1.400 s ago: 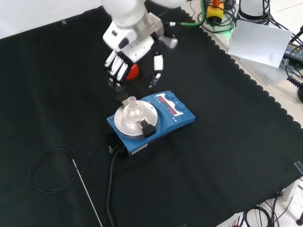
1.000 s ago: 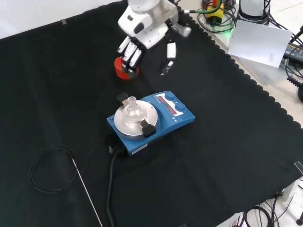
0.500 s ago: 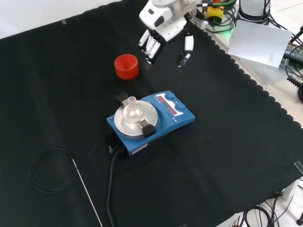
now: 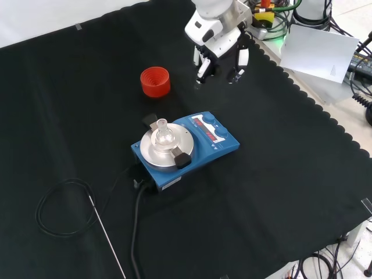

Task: Turn on the heater.

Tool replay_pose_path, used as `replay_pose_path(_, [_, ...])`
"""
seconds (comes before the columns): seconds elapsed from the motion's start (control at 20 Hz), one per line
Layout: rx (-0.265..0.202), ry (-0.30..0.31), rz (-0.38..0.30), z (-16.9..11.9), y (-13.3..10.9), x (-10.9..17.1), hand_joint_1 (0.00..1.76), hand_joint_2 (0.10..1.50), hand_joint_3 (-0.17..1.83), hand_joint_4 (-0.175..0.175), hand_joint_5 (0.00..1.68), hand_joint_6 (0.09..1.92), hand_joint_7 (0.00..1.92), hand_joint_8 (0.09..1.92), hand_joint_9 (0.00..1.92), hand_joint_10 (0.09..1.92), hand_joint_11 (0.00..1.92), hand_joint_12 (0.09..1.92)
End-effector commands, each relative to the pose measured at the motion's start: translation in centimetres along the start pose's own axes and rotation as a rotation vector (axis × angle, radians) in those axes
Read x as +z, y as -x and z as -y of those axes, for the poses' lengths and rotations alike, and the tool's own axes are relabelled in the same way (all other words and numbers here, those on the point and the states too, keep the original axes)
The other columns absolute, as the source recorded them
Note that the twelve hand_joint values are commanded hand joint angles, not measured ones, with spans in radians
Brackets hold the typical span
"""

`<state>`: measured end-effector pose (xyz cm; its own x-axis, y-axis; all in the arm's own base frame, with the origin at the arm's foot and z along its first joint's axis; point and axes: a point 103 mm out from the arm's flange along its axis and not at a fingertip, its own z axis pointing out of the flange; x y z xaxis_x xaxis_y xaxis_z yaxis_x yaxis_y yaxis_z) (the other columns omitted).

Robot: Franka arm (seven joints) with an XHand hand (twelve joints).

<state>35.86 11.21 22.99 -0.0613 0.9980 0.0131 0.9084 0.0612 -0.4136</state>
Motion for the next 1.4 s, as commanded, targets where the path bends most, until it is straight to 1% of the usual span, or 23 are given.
replay_pose_path(0.05, [-0.013,-0.076,0.017,0.3,-0.8,2.3,1.09,0.72,0.63,-0.121,0.56,0.44,1.40,1.06,1.63,0.84,1.49,0.79])
replay_pose_path(0.1, [-0.016,-0.092,0.024,0.2,-1.0,2.7,1.11,0.72,0.63,-0.123,0.56,0.46,1.43,1.09,1.65,0.90,1.54,0.78])
replay_pose_path(0.2, [-0.020,-0.128,0.047,0.0,-1.5,3.5,1.17,0.74,0.65,-0.123,0.54,0.52,1.47,1.17,1.66,1.03,1.54,0.79])
replay_pose_path(0.3, [-0.030,-0.148,0.054,-0.1,-1.9,4.3,1.26,0.76,0.70,-0.115,0.50,0.58,1.48,1.27,1.66,1.15,1.42,0.92])
replay_pose_path(0.45, [-0.042,-0.183,0.054,-0.4,-2.5,5.4,1.34,0.74,0.79,-0.094,0.40,0.66,1.48,1.35,1.67,1.23,1.32,1.09])
replay_pose_path(0.6, [-0.050,-0.203,0.050,-0.7,-2.8,6.2,1.36,0.73,0.84,-0.075,0.32,0.66,1.49,1.38,1.67,1.26,1.29,1.15])
replay_pose_path(0.8, [-0.060,-0.236,0.050,-1.0,-3.3,7.1,1.37,0.72,0.88,-0.062,0.26,0.62,1.50,1.40,1.67,1.28,1.28,1.18])
replay_pose_path(1.1, [-0.077,-0.277,0.054,-1.6,-4.0,8.3,1.38,0.70,0.92,-0.054,0.25,0.53,1.50,1.42,1.67,1.31,1.26,1.21])
replay_pose_path(1.4, [-0.082,-0.293,0.057,-1.9,-4.0,8.8,1.38,0.69,0.94,-0.050,0.26,0.47,1.51,1.43,1.67,1.32,1.26,1.22])
